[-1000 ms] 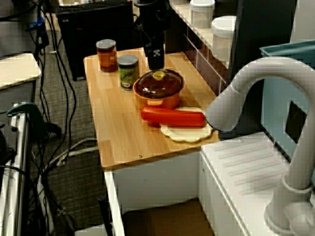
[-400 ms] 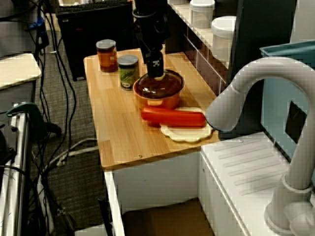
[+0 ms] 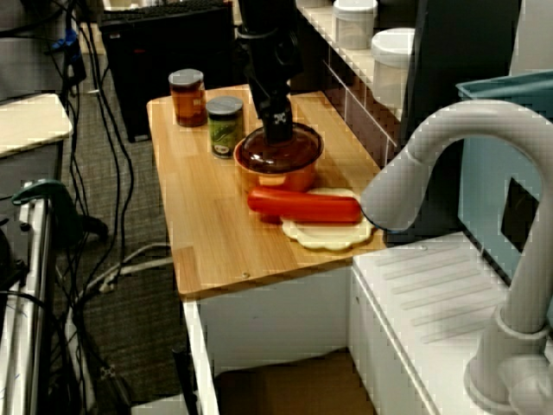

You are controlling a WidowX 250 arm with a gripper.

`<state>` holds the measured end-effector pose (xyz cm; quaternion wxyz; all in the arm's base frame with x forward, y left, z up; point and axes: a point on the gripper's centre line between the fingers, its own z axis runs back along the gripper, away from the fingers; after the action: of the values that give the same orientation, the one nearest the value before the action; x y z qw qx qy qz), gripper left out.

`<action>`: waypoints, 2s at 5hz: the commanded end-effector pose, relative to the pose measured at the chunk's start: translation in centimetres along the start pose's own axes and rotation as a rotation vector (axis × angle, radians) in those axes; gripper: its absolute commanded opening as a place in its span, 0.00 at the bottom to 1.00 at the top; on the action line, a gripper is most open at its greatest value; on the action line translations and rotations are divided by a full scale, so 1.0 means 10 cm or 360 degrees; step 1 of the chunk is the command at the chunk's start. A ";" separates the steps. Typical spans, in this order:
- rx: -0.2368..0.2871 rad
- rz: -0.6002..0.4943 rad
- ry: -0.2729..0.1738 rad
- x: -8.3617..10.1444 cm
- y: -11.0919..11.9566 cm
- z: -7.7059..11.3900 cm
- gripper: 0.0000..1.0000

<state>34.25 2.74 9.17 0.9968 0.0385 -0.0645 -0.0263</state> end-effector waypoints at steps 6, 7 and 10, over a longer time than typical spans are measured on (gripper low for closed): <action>0.0036 -0.0036 -0.0057 0.00 0.09 0.13 0.00; 0.0001 -0.0010 -0.0059 0.00 0.14 0.24 0.00; -0.0067 0.0122 -0.0136 -0.08 0.45 0.71 0.00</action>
<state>32.47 6.05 13.57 0.9978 0.0039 -0.0648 0.0111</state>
